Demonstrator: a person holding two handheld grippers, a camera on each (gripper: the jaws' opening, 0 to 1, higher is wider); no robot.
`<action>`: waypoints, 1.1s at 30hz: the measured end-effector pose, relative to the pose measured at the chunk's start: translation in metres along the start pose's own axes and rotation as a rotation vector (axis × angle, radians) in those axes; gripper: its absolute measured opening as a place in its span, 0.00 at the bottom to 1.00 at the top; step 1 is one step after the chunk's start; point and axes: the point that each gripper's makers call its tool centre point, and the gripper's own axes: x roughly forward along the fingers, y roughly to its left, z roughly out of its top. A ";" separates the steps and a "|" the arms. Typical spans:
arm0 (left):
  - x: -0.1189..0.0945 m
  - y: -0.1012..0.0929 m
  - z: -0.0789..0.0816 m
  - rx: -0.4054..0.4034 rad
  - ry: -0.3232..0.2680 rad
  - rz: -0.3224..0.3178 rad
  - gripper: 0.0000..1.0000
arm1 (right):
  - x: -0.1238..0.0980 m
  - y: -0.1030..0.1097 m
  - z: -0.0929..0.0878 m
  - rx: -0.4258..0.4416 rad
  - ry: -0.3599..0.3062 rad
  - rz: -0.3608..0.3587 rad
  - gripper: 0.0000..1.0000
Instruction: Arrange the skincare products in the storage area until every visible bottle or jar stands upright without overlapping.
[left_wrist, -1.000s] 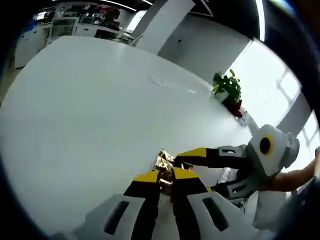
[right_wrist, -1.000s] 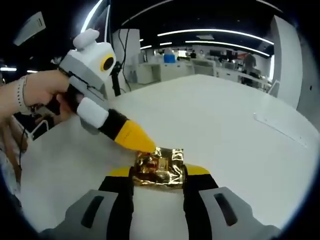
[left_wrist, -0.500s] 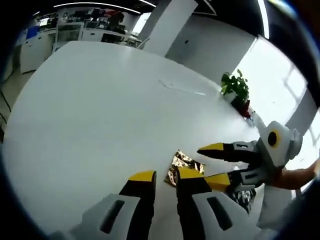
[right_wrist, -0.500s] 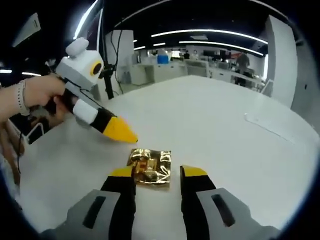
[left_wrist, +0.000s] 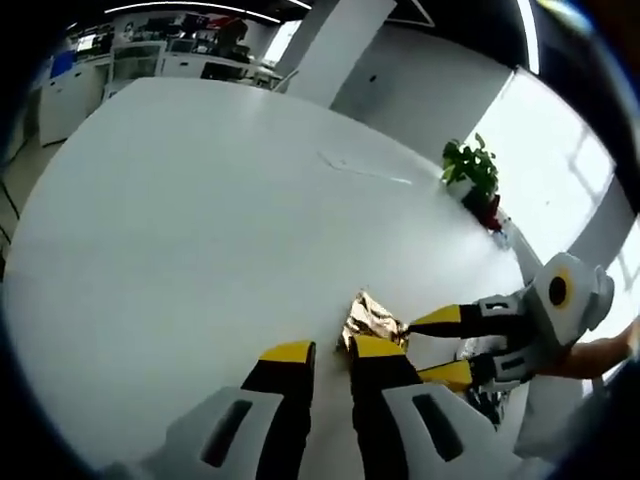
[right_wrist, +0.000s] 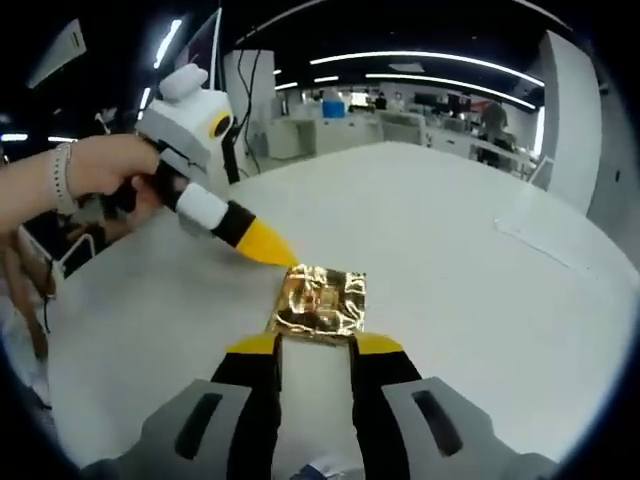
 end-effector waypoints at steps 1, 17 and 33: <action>0.001 0.000 0.001 0.000 -0.004 -0.002 0.14 | 0.000 0.000 0.002 0.003 -0.009 -0.003 0.28; 0.019 -0.025 0.005 -0.067 -0.026 -0.143 0.11 | 0.001 -0.002 0.002 0.031 0.004 0.018 0.25; 0.014 -0.037 0.006 -0.052 -0.047 -0.105 0.00 | -0.002 -0.003 0.002 0.042 0.020 0.019 0.26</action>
